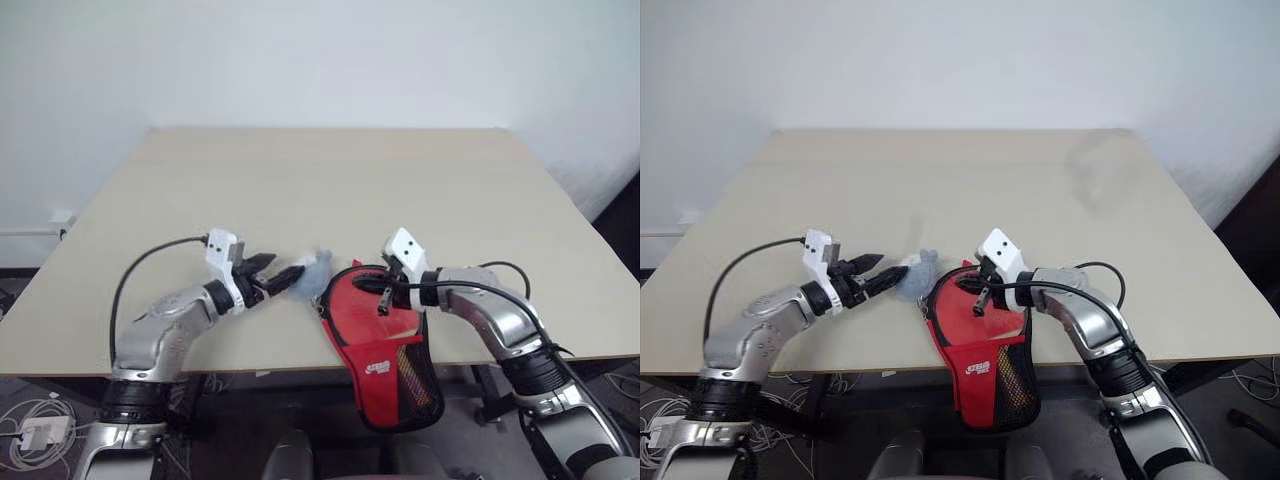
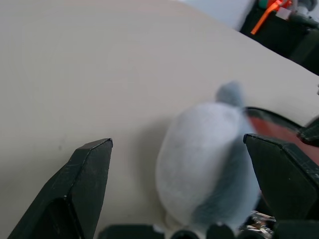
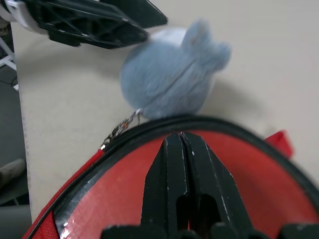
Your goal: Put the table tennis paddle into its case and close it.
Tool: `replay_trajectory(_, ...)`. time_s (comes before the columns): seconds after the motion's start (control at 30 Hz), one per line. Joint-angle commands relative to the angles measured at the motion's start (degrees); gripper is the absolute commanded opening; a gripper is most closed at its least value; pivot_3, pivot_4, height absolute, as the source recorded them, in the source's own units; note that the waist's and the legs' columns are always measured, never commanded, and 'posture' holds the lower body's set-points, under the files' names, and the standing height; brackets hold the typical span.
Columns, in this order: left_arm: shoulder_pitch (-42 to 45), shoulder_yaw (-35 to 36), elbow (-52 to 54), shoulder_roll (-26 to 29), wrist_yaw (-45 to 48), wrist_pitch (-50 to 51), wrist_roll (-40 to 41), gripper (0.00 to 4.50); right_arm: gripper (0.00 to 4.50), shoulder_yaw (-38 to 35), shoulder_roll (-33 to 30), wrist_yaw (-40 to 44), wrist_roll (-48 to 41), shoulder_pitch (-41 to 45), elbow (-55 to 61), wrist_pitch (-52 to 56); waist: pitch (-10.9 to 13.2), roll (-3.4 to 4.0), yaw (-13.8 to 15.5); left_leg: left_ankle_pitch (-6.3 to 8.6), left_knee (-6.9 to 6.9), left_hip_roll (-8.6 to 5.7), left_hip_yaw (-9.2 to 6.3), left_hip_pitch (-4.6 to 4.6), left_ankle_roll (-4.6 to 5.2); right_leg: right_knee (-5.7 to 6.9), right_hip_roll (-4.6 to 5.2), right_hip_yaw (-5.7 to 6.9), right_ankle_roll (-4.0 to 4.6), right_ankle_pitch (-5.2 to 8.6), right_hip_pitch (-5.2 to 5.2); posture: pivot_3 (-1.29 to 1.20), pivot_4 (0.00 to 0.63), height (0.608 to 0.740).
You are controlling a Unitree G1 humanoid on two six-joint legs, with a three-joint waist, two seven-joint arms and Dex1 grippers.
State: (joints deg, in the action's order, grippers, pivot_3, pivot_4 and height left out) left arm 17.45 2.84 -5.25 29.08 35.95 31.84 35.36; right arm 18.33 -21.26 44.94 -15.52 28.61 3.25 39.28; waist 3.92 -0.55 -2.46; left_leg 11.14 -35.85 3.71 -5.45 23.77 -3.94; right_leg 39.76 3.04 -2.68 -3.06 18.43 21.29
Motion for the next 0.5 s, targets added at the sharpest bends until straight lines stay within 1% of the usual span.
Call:
replay_trajectory(0.03, 4.01, 2.09, -2.9, -1.4, 2.2, -3.01, -1.01, 4.5, 0.02, 0.06, 1.35, -0.61, 1.16, 0.16, -1.65, -3.07, 0.0, 0.0, -0.01, 0.0, -0.02, 0.0, 0.0, 0.0, 0.0, 0.0, 0.0, 0.01, 0.0, 0.0, -0.02, 0.0, 0.0, 0.684)
replay_trajectory(0.23, 7.45, 4.66, -7.5, -3.69, 5.88, -2.71, 0.38, 4.5, 0.02, 0.76, 2.94, -0.61, 2.66, -0.79, -5.26, -5.39, -0.01, -0.01, -0.06, 0.0, -0.03, 0.0, -0.01, 0.0, 0.0, 0.01, 0.0, 0.01, 0.09, -0.06, -0.03, 0.0, 0.0, 0.684)
replay_trajectory(0.37, 11.12, 7.66, -11.52, -5.68, 7.89, -0.21, 3.39, 4.5, 0.02, 1.24, 4.01, -0.95, 3.62, -1.62, -7.5, -6.39, -0.01, -0.02, -0.03, -0.01, -0.06, 0.0, -0.04, -0.01, 0.01, 0.03, -0.01, 0.04, 0.12, -0.08, -0.05, 0.0, 0.0, 0.684)
replay_trajectory(0.5, 12.68, 7.8, -15.24, -6.42, 8.84, -0.42, 1.81, 4.5, 0.02, 1.16, 4.72, -0.92, 4.02, -1.99, -7.61, -6.51, -0.02, -0.02, -0.07, -0.01, -0.09, 0.0, -0.06, -0.01, 0.01, 0.03, -0.01, 0.05, 0.11, -0.08, -0.09, 0.0, 0.0, 0.684)
